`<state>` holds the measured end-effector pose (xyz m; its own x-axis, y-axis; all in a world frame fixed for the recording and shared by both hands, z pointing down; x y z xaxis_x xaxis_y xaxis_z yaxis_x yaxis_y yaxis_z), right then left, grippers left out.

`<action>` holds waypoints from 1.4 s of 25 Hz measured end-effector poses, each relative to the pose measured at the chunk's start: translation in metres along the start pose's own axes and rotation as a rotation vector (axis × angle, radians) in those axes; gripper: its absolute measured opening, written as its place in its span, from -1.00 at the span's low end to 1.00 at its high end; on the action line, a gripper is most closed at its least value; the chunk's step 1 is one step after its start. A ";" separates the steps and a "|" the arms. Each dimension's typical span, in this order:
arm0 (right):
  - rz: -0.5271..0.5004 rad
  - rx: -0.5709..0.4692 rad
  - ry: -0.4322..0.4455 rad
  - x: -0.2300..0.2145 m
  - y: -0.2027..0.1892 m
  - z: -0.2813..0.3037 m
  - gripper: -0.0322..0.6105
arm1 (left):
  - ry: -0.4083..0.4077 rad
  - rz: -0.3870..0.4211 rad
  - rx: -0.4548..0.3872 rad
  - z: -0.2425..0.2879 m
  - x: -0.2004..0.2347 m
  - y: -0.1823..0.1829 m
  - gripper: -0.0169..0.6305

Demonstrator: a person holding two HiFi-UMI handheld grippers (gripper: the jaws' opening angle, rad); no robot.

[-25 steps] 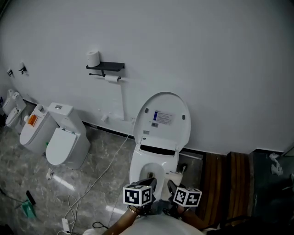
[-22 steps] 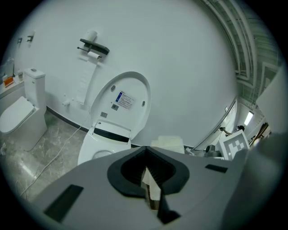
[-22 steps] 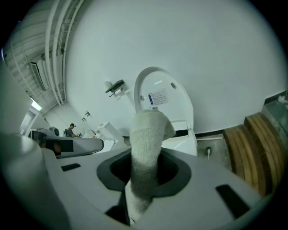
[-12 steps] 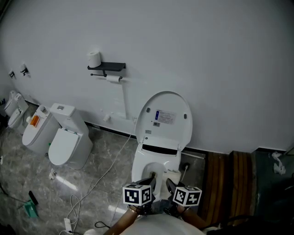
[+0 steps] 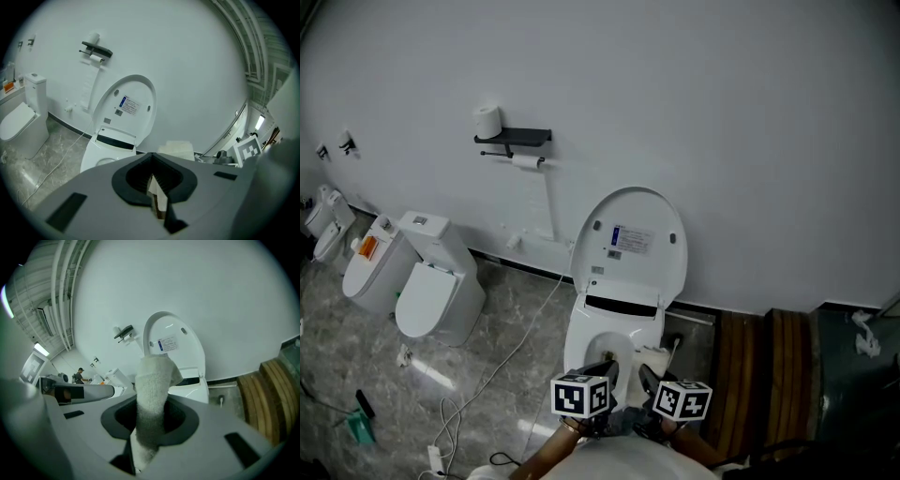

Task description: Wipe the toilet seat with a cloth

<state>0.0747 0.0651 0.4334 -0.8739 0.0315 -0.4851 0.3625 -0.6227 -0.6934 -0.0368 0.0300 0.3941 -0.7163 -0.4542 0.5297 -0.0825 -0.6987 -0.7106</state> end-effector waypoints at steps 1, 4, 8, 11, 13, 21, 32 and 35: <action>-0.001 0.000 0.002 -0.001 0.000 0.000 -0.62 | 0.000 0.002 -0.001 0.001 -0.001 0.000 -0.91; -0.001 0.000 -0.004 -0.004 0.001 -0.002 -0.62 | -0.004 0.007 0.000 0.004 -0.005 0.001 -0.91; -0.007 0.004 -0.009 -0.008 0.004 -0.004 -0.62 | 0.004 0.013 0.005 0.007 -0.007 0.002 -0.91; -0.009 0.008 -0.005 -0.009 0.004 -0.003 -0.62 | 0.008 0.016 0.009 0.011 -0.009 0.001 -0.91; -0.010 0.015 -0.001 -0.011 0.003 -0.003 -0.62 | 0.008 0.019 0.015 0.014 -0.011 -0.001 -0.91; -0.015 0.036 0.001 -0.017 0.005 -0.001 -0.62 | 0.013 0.021 0.033 0.023 -0.017 -0.007 -0.91; -0.018 0.062 0.003 -0.025 0.008 0.005 -0.62 | 0.041 0.030 0.021 0.031 -0.015 -0.004 -0.91; -0.015 0.070 0.002 -0.028 0.008 0.008 -0.62 | 0.049 0.034 0.022 0.033 -0.013 -0.004 -0.91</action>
<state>0.0990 0.0533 0.4456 -0.8784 0.0430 -0.4760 0.3255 -0.6755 -0.6616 -0.0043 0.0206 0.4055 -0.7514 -0.4506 0.4820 -0.0428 -0.6957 -0.7170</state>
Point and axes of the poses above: the fingertips, and each gripper's own axes: z forward along the fingers, x to its left, y out of its top, the point moved 3 cm from there along -z, backward along the fingers, and after that the axes turned 3 degrees about -x, right-handed, at the moved point
